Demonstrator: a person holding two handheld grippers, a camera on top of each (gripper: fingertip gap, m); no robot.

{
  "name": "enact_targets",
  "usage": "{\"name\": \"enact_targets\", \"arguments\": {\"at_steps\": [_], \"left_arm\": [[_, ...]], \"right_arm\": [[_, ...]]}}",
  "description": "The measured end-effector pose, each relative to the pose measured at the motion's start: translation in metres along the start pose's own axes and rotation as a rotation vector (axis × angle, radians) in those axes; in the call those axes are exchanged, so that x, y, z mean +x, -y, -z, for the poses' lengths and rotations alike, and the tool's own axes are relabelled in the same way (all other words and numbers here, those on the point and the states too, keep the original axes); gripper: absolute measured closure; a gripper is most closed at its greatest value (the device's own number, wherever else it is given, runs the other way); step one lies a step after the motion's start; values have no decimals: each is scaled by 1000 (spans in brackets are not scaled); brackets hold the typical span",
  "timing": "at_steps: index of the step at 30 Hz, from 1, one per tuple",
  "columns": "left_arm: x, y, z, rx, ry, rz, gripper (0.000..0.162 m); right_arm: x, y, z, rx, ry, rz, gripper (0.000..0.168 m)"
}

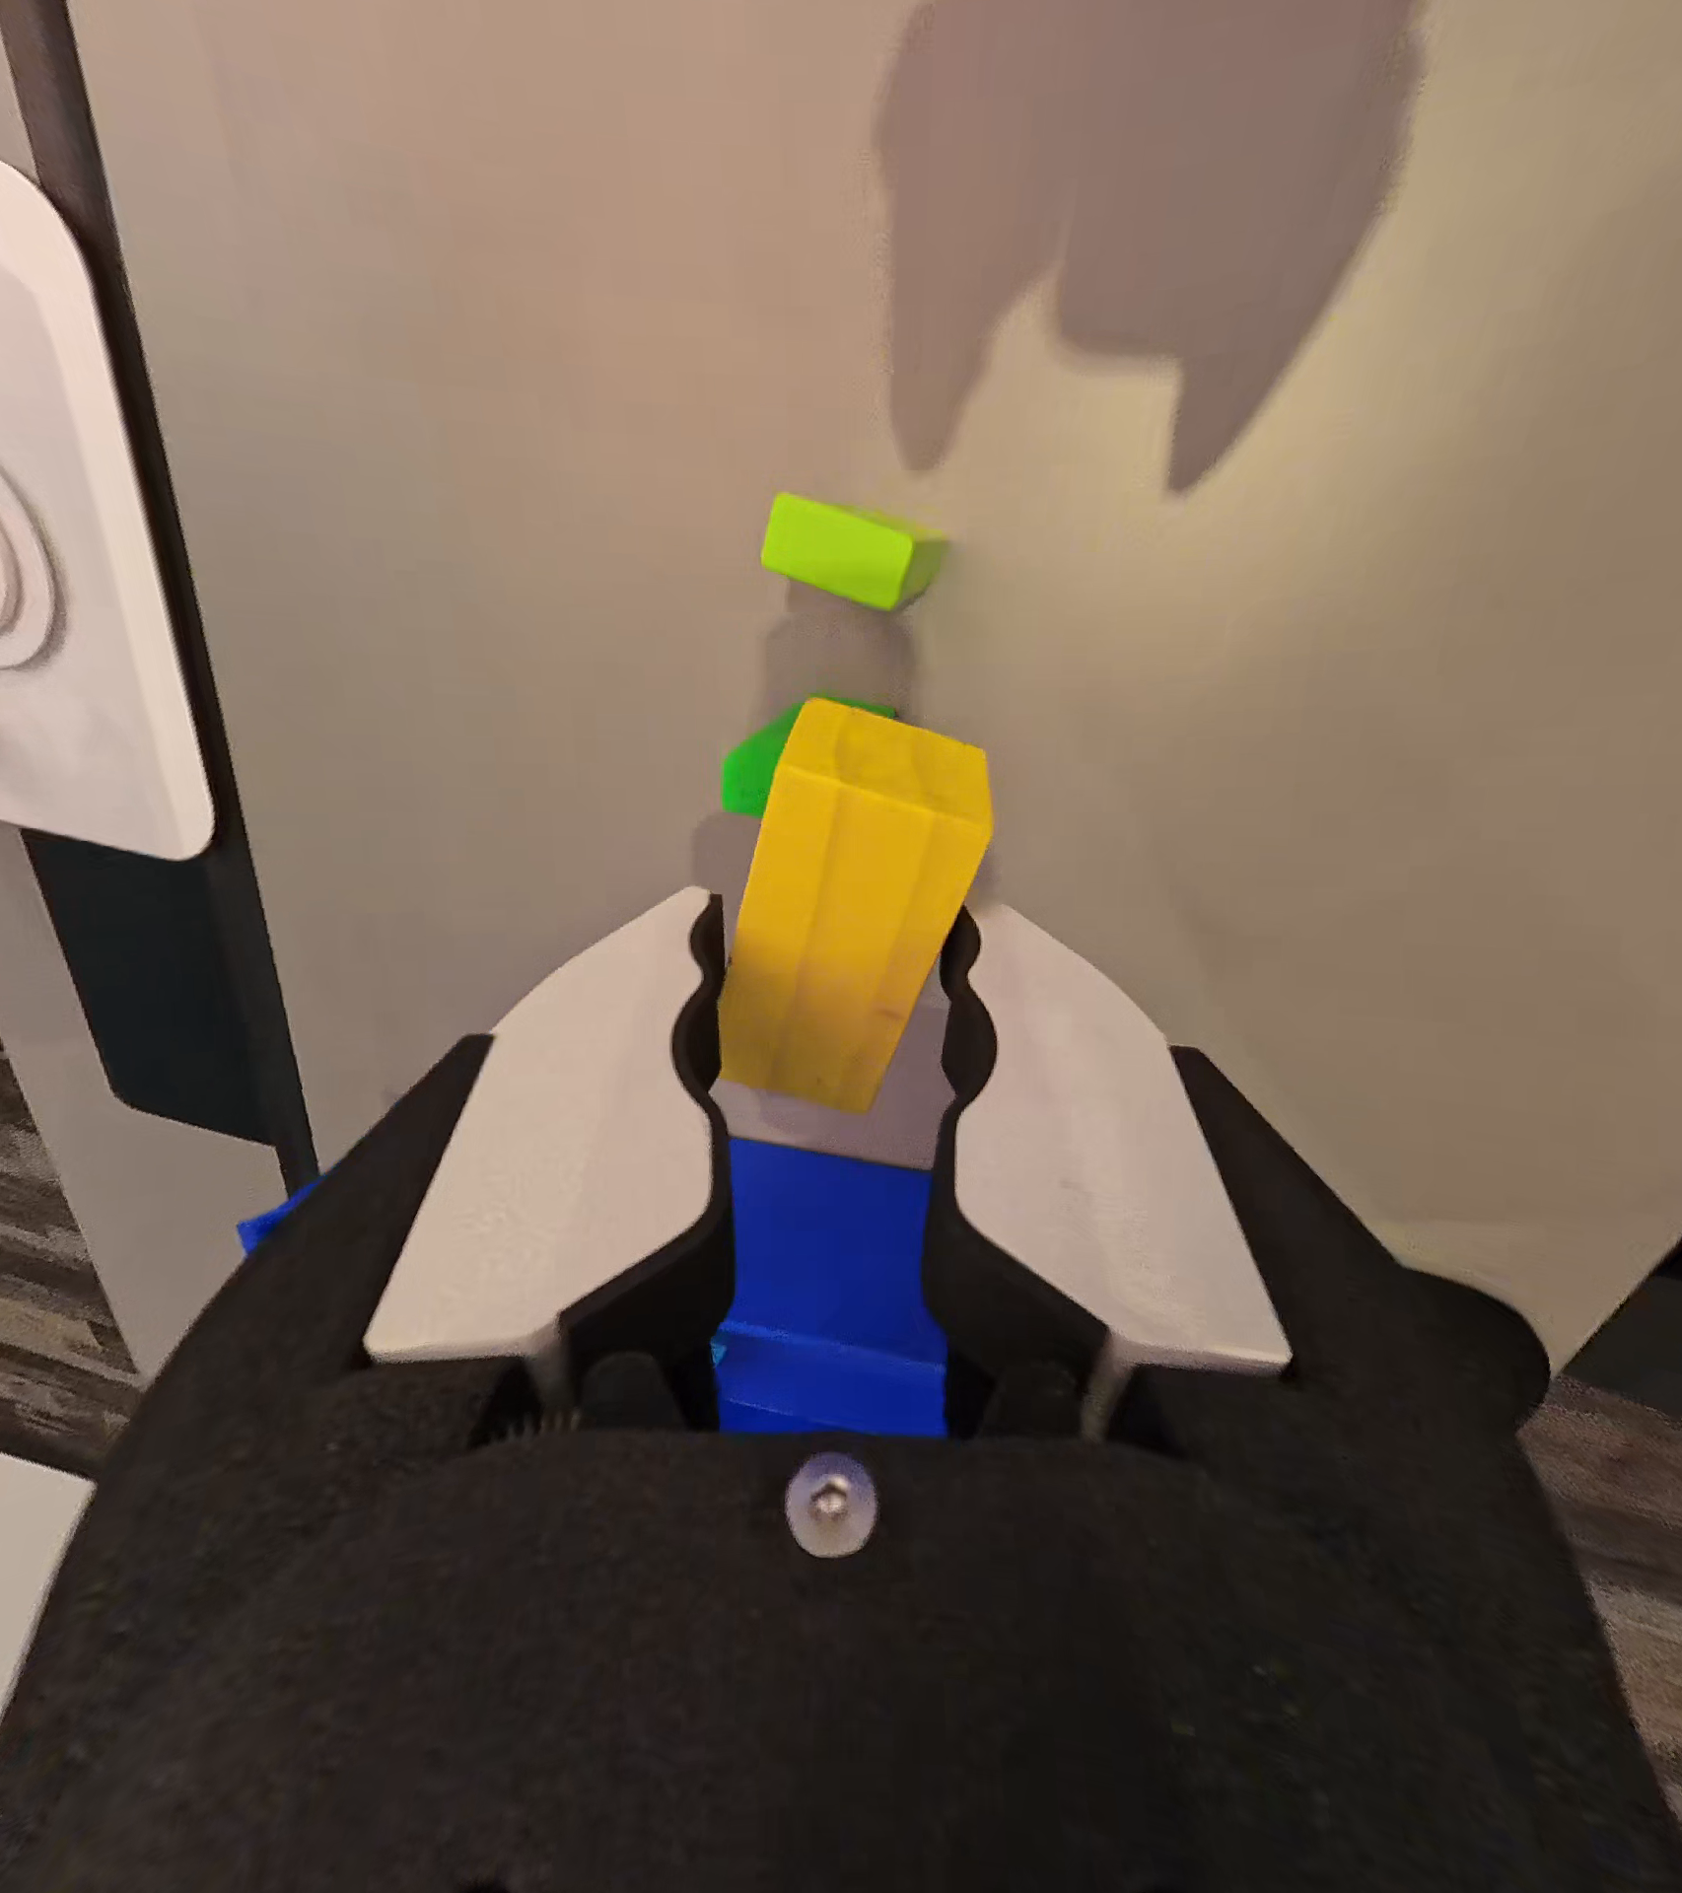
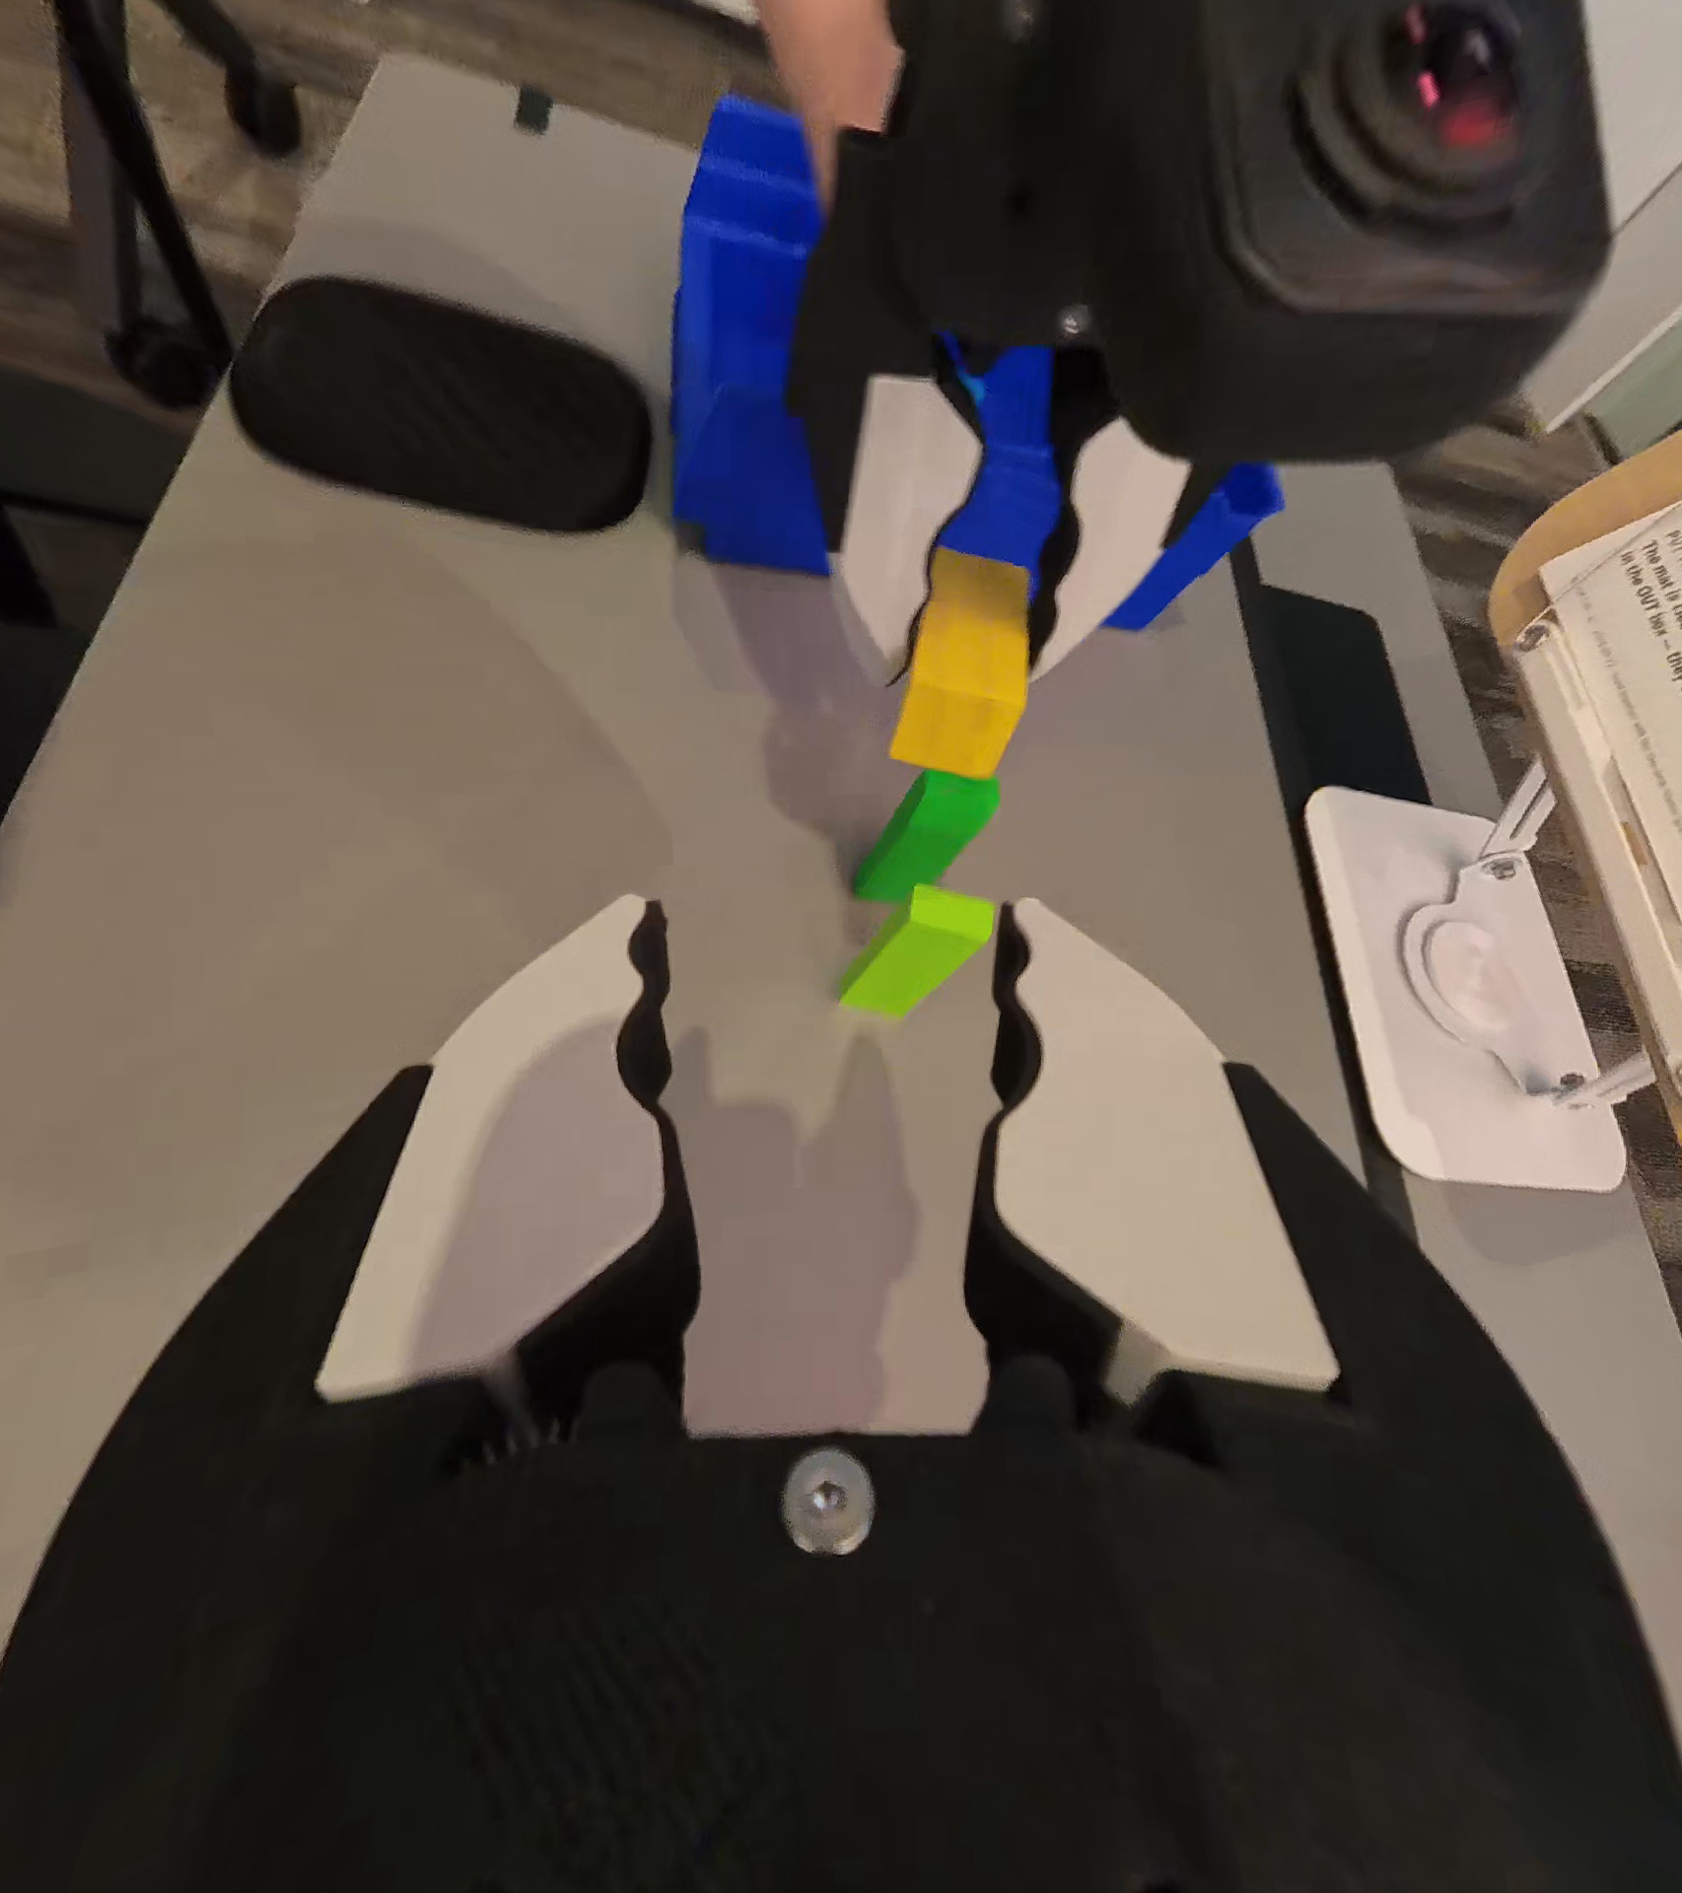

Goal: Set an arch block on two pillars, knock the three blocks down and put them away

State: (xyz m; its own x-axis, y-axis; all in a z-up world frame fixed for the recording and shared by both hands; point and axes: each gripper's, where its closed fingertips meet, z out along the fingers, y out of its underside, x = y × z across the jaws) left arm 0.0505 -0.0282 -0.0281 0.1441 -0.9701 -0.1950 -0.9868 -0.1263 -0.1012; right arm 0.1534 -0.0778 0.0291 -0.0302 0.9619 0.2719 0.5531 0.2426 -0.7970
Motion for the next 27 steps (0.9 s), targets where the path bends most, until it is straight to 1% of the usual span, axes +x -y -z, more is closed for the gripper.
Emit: {"name": "enact_targets", "arguments": {"at_steps": [2,5,8,15,23,27], "left_arm": [[-2,5,-11,-18,-1,7,121],[-7,11,-23,-44,-2,25,121],[-13,16,-29,-62,6,25,121],[-14,22,-36,-102,5,5,121],[-13,21,-42,-130,-2,-4,121],[-11,23,-43,-119,-24,-1,121]], "right_arm": [[-8,-8,19,-33,16,29,106],[-20,-13,43,-35,41,36,106],[-24,-14,57,-22,41,44,106],[-25,-27,55,-80,62,38,106],[-23,-29,50,-79,77,27,106],[-22,-32,49,-86,81,22,106]]}}
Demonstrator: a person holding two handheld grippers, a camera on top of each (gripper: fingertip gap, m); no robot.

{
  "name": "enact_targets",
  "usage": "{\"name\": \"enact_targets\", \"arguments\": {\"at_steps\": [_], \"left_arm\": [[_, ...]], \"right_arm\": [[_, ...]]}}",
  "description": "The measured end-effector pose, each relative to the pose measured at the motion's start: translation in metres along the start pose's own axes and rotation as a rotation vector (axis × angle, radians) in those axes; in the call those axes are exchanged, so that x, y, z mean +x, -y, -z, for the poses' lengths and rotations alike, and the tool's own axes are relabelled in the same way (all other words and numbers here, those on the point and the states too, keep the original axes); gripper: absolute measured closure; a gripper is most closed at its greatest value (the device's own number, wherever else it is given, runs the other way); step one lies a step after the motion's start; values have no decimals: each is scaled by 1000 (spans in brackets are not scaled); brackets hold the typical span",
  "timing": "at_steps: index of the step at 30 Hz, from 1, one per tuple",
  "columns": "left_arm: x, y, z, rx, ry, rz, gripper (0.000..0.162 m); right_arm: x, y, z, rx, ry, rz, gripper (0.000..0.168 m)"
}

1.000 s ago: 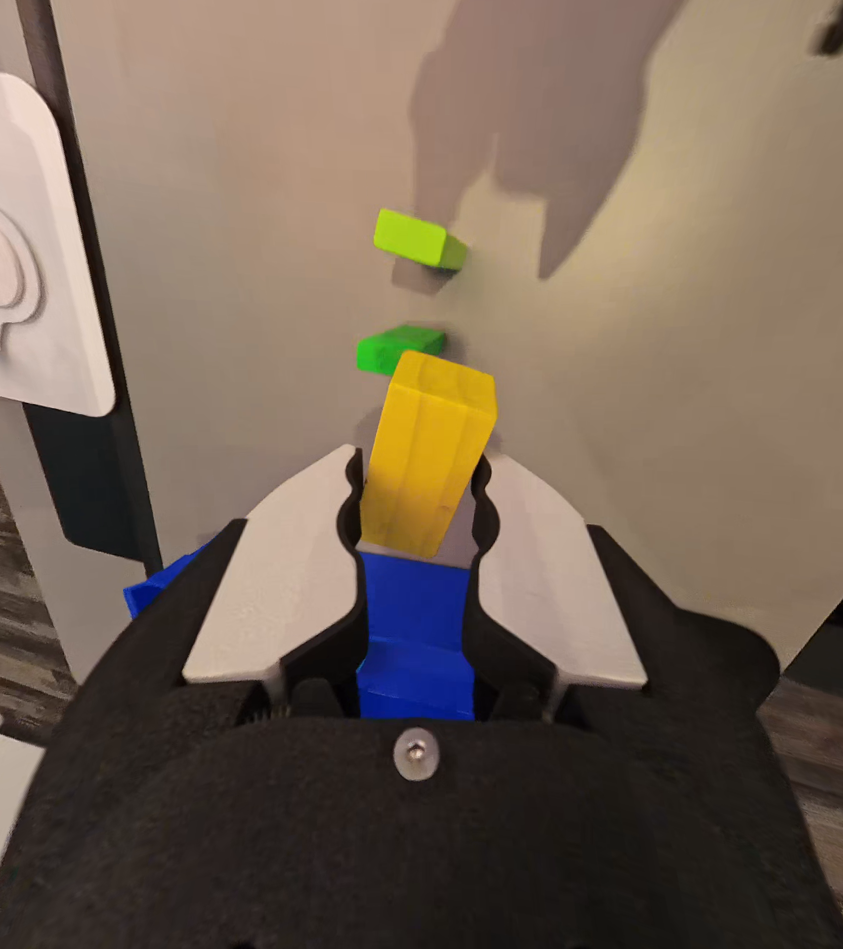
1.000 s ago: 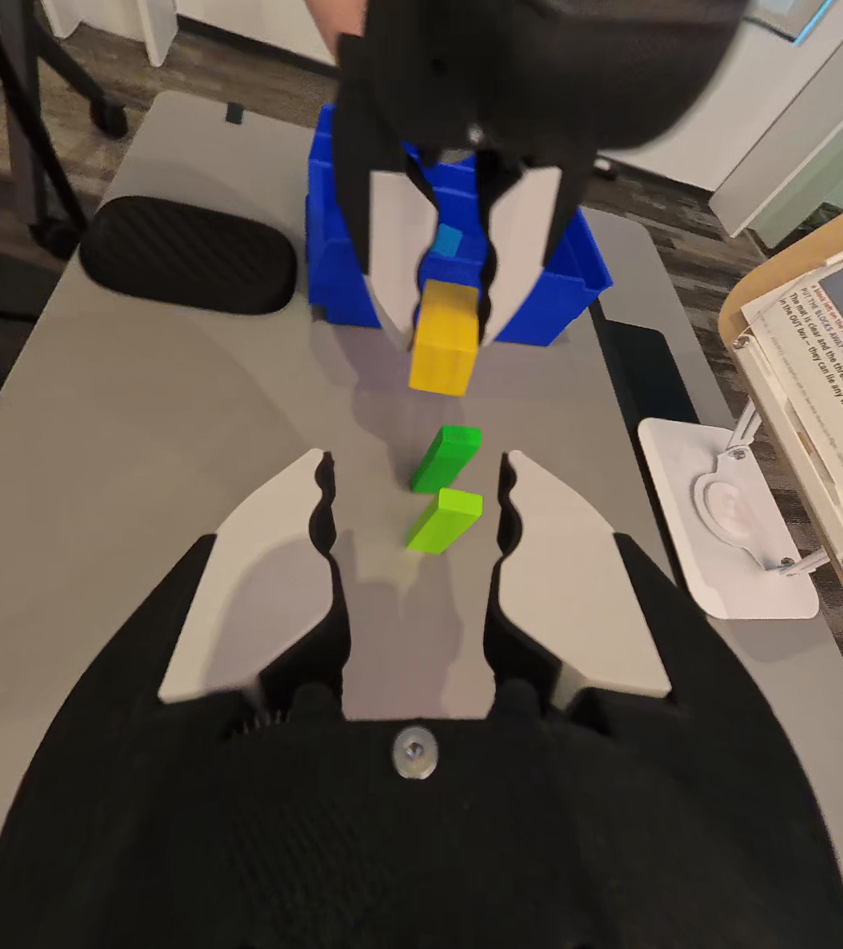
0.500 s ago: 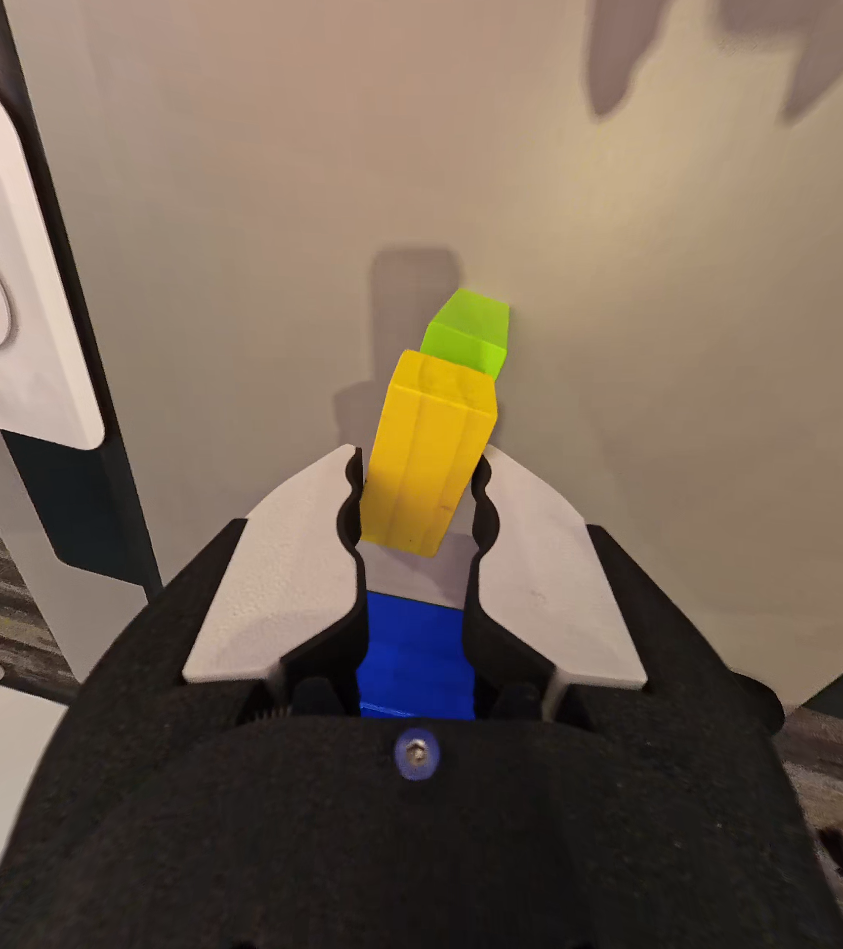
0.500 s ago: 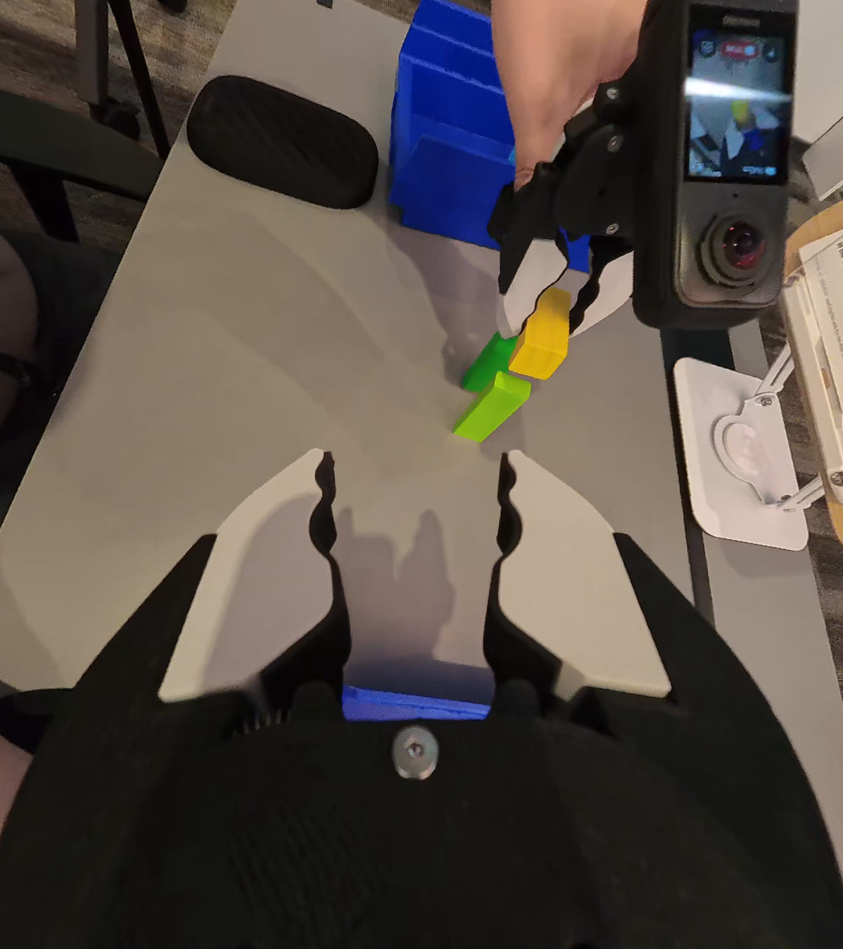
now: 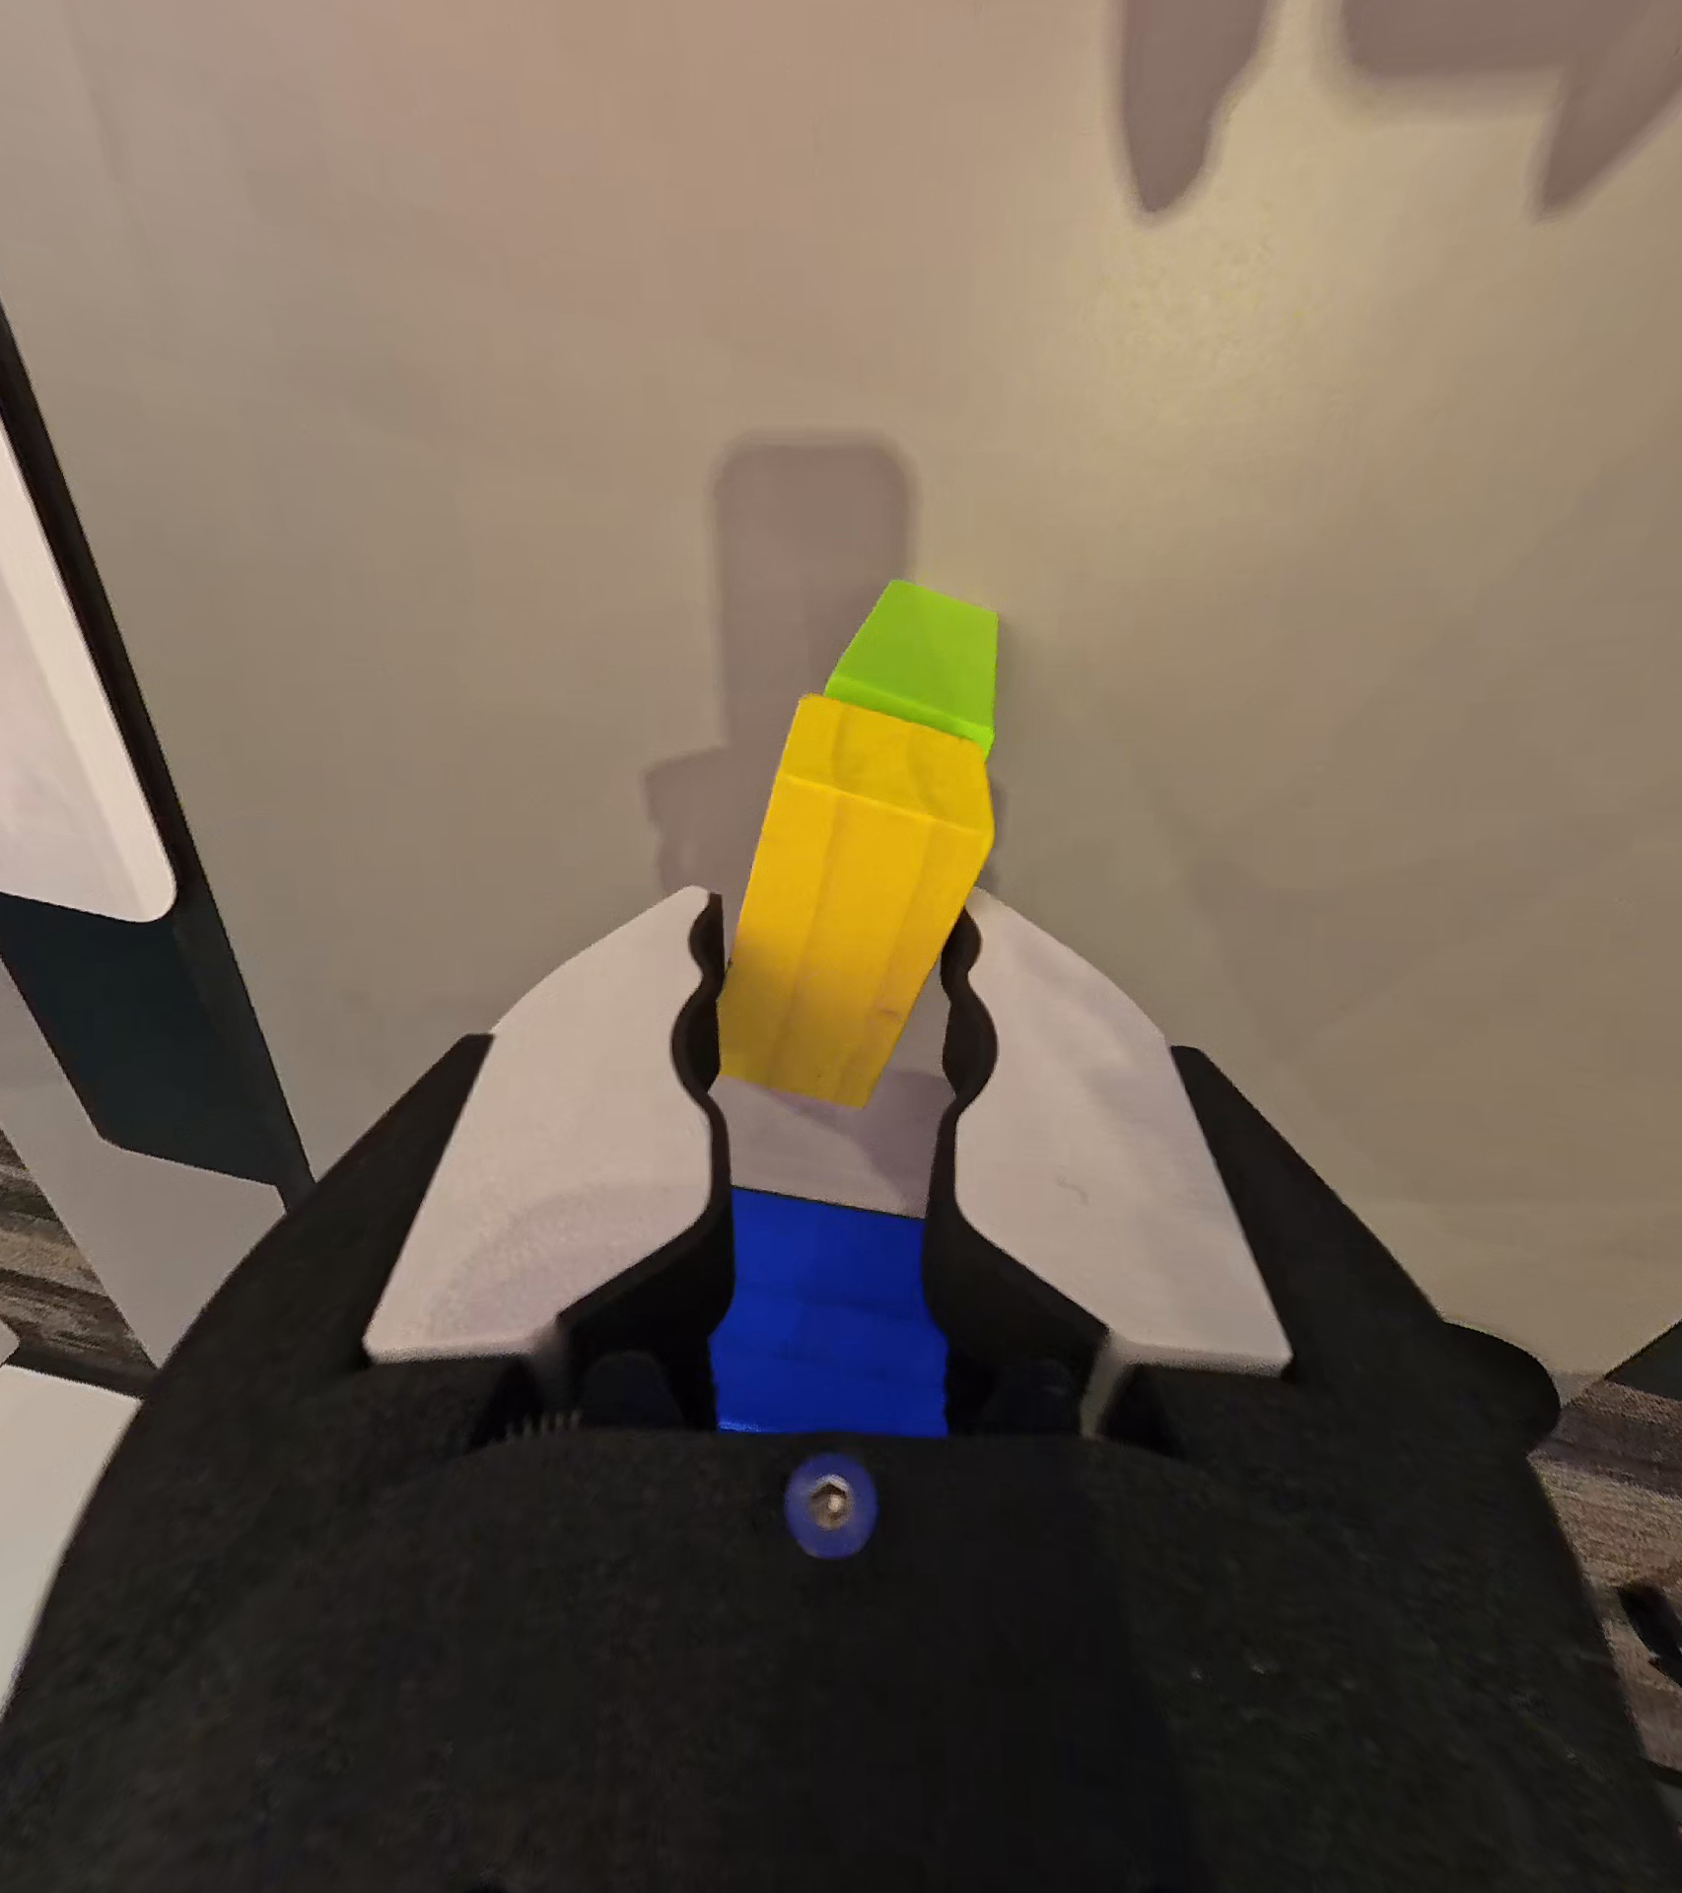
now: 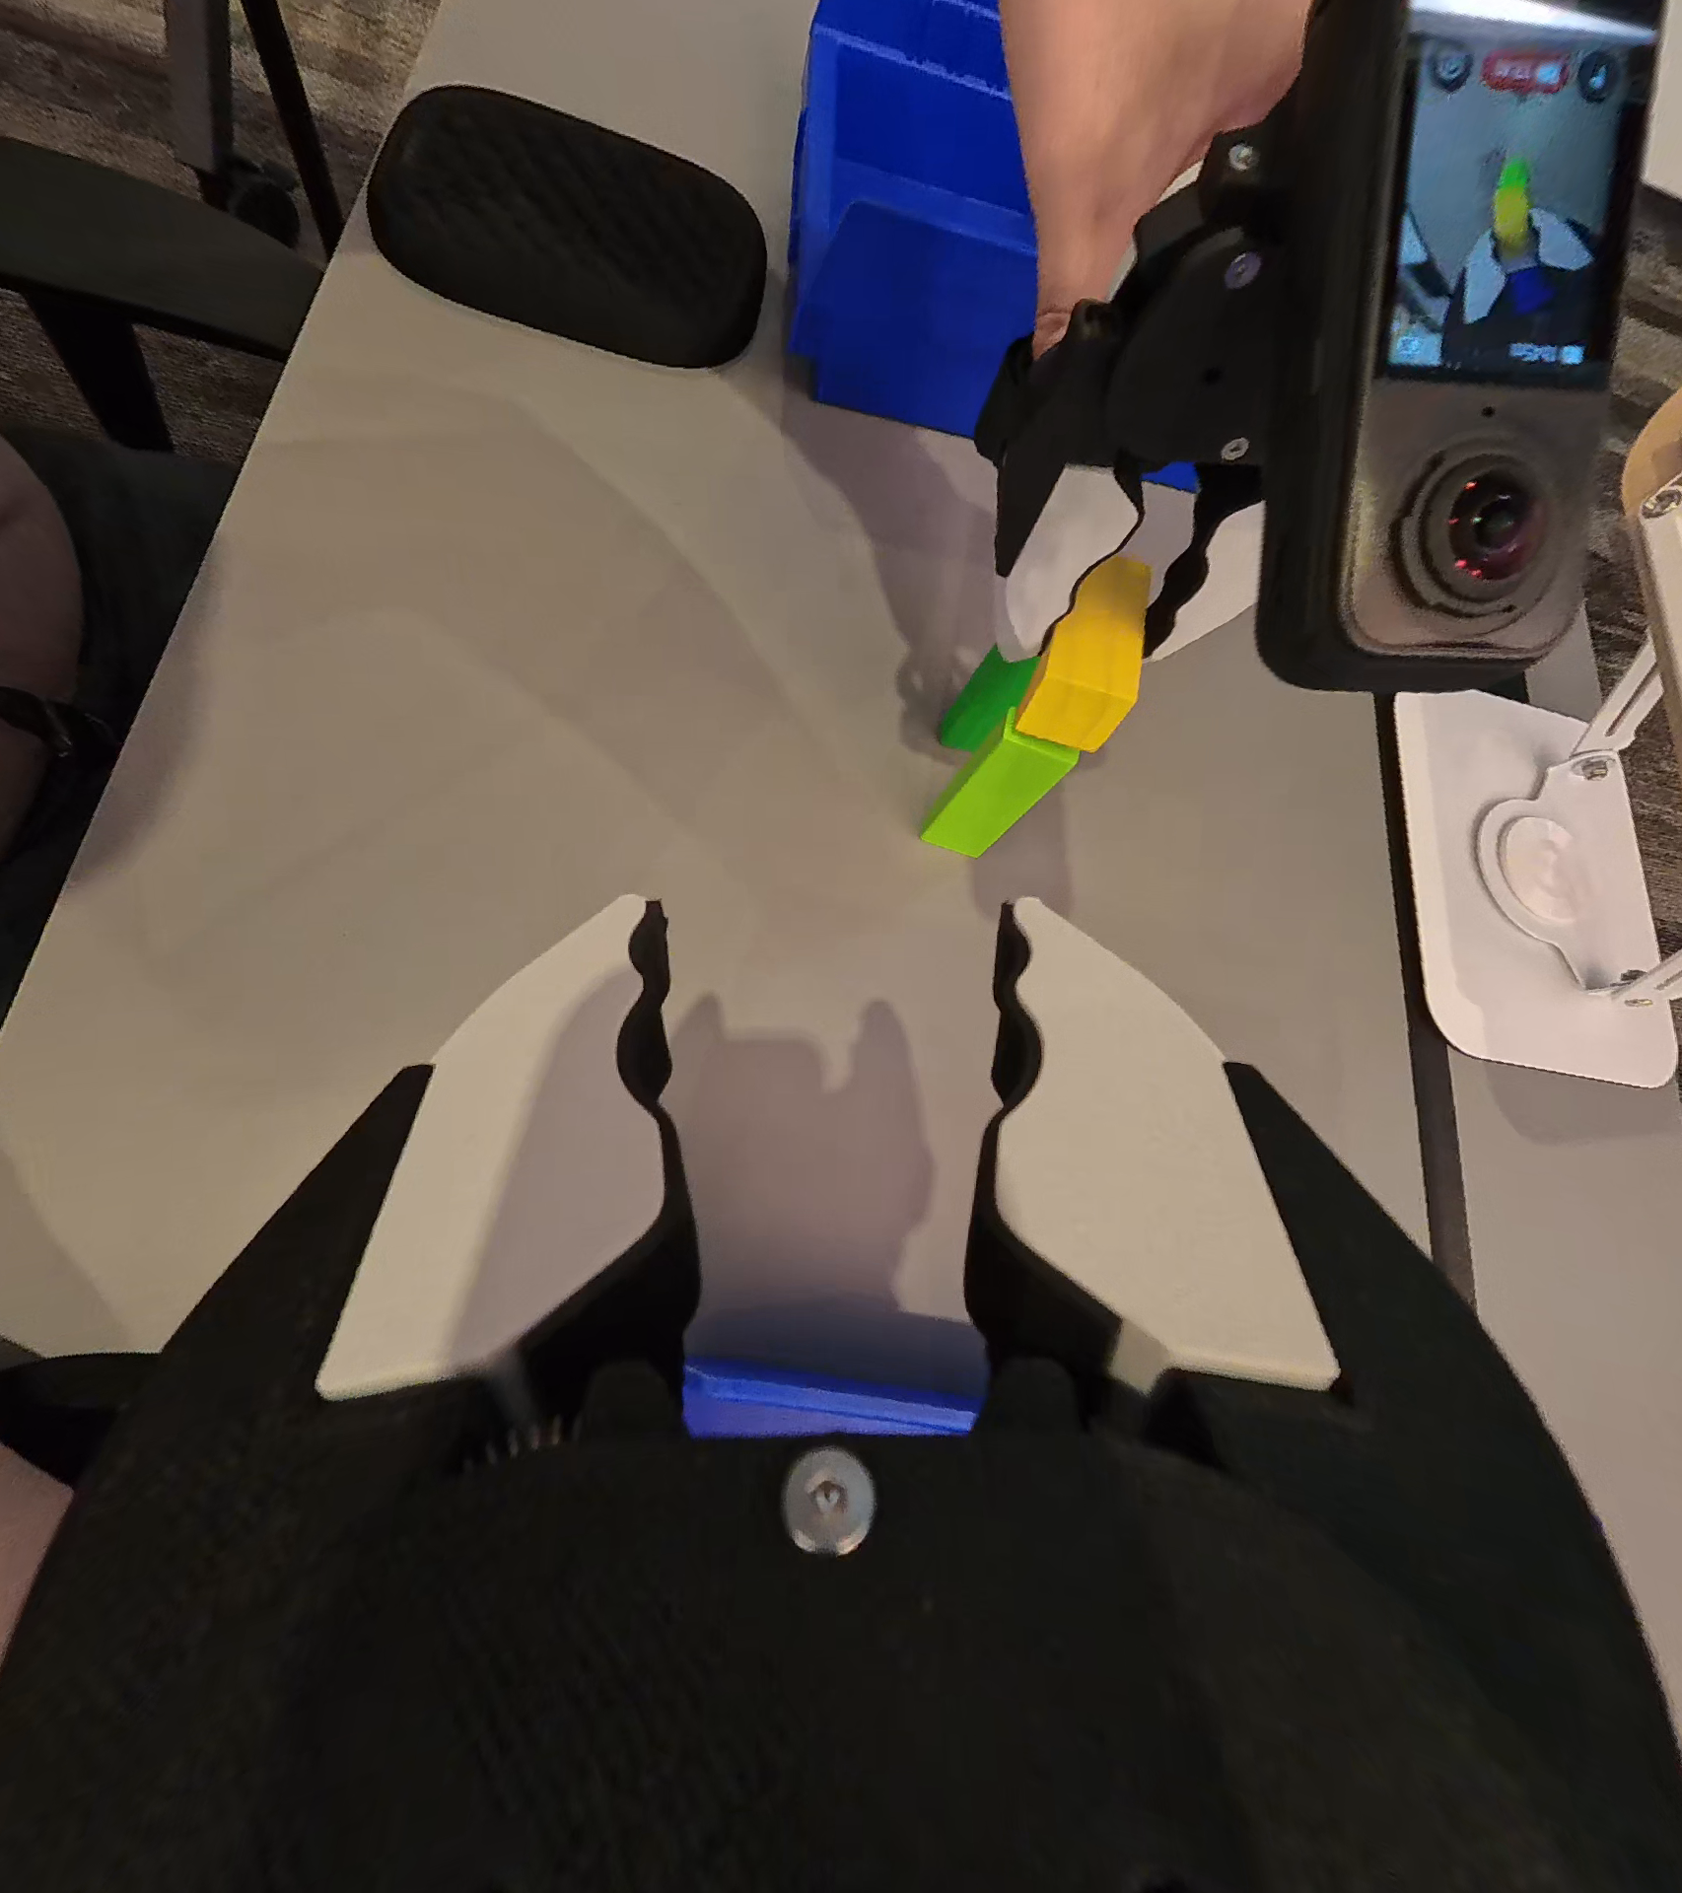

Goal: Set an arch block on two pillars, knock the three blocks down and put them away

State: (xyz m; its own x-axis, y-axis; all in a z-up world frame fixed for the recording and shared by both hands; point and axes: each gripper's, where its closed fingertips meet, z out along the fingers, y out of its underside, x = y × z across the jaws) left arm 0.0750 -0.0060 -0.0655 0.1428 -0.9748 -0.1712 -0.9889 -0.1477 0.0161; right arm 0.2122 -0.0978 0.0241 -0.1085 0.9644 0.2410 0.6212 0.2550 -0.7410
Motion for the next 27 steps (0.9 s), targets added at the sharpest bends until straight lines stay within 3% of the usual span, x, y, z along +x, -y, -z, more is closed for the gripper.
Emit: {"name": "enact_targets", "arguments": {"at_steps": [12,16,20,24,27], "left_arm": [[2,-2,-2,-21,1,-24,120],[0,1,-1,-5,2,-3,100],[-3,2,6,18,7,10,94],[-3,7,32,118,0,28,90],[-10,13,79,337,41,84,91]], "right_arm": [[1,-8,-8,-30,28,-22,106],[2,-11,-11,-44,35,-28,106],[1,-14,-13,-54,46,-34,106],[2,-16,-15,-58,50,-35,106],[5,-14,-19,-43,53,-46,106]]}}
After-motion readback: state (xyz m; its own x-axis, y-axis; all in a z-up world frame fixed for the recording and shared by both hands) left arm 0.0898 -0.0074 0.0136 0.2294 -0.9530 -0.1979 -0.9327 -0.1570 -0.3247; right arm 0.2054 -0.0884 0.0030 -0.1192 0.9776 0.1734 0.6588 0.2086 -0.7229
